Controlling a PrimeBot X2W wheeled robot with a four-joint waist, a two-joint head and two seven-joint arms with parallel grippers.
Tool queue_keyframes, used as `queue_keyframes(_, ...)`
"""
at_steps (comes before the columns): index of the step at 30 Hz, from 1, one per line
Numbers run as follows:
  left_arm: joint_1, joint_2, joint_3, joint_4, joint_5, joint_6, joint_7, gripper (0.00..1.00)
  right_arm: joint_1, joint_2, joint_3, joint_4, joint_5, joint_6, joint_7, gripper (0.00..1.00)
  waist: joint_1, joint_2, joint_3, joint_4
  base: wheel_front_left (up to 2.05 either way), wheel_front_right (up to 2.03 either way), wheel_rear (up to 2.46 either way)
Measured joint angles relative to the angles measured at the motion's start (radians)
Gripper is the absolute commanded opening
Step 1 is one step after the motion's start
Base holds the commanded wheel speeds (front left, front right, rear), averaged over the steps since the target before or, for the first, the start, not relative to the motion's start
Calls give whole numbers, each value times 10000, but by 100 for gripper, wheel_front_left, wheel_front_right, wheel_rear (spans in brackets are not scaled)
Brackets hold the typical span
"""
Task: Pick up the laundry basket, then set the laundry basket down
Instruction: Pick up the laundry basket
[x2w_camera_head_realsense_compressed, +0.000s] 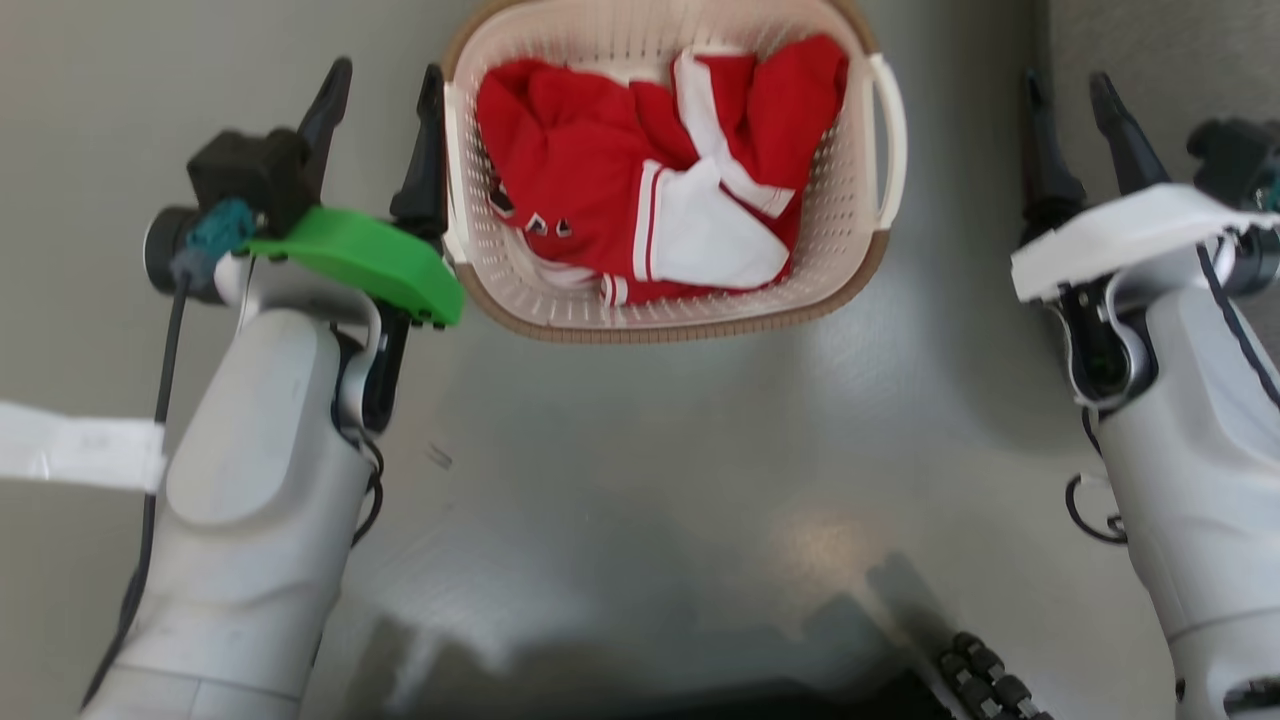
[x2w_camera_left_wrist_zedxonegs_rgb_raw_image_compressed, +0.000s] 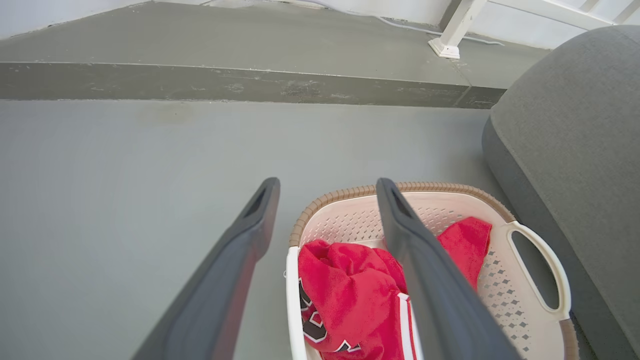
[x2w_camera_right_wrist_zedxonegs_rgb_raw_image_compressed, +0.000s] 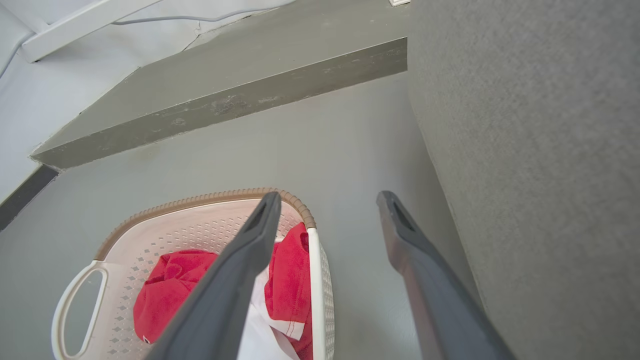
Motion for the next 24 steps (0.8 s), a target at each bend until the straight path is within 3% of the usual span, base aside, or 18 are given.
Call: queue_keyframes(24, -2274, -63, -729, 2650, -706, -301, 525, 100, -2573, 353, 840, 2529, 73, 102, 750, 100, -1, 0, 2330, 177, 0, 0, 0)
